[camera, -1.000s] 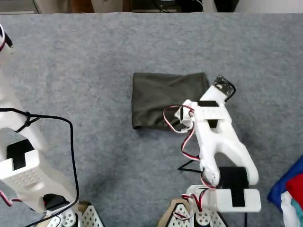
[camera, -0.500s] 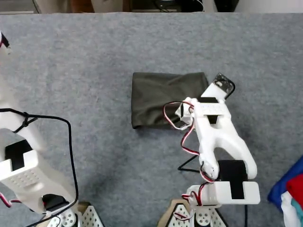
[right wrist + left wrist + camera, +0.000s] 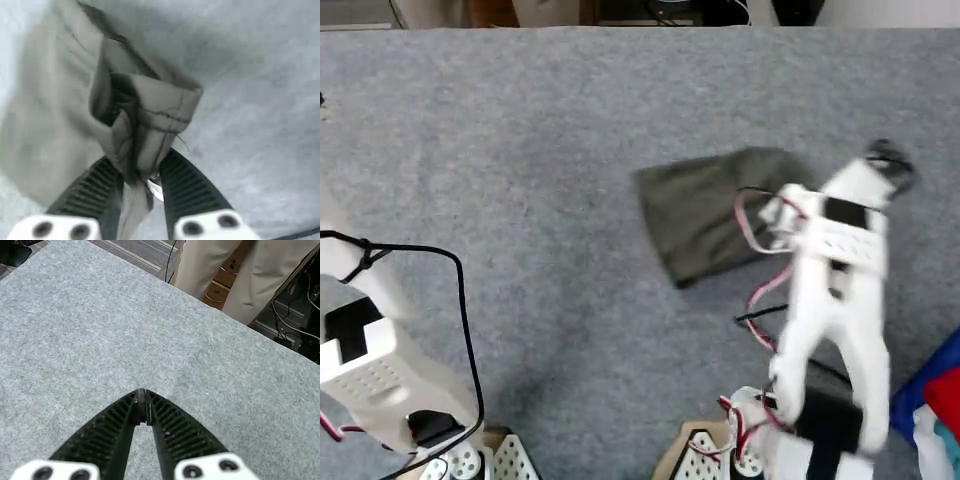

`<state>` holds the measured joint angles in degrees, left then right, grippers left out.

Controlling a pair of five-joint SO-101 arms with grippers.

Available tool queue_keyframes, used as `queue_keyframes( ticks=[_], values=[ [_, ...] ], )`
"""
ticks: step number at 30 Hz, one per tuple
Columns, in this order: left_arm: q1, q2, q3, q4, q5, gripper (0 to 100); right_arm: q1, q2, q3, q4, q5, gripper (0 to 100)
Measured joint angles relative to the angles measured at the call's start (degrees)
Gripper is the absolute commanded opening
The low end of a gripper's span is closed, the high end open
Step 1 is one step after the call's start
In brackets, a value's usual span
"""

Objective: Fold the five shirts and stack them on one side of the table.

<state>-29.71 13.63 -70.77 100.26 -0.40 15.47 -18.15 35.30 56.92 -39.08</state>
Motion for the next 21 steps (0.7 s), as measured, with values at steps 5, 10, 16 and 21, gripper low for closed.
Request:
queue_keyframes(
  ticks=[5, 10, 16, 21],
  values=[
    [0.0, 0.0, 0.0, 0.0, -0.1, 2, 10.9, -12.1, 0.0, 3.3, 5.7, 0.4],
    [0.0, 0.0, 0.0, 0.0, -0.1, 2, 23.9, -22.2, 0.0, 6.5, 13.1, 0.4],
    [0.0, 0.0, 0.0, 0.0, -0.1, 2, 40.3, -30.9, 0.1, 6.4, 21.8, 0.4],
    [0.0, 0.0, 0.0, 0.0, -0.1, 2, 47.1, -32.0, 0.1, -1.8, 23.6, 0.4]
  ],
)
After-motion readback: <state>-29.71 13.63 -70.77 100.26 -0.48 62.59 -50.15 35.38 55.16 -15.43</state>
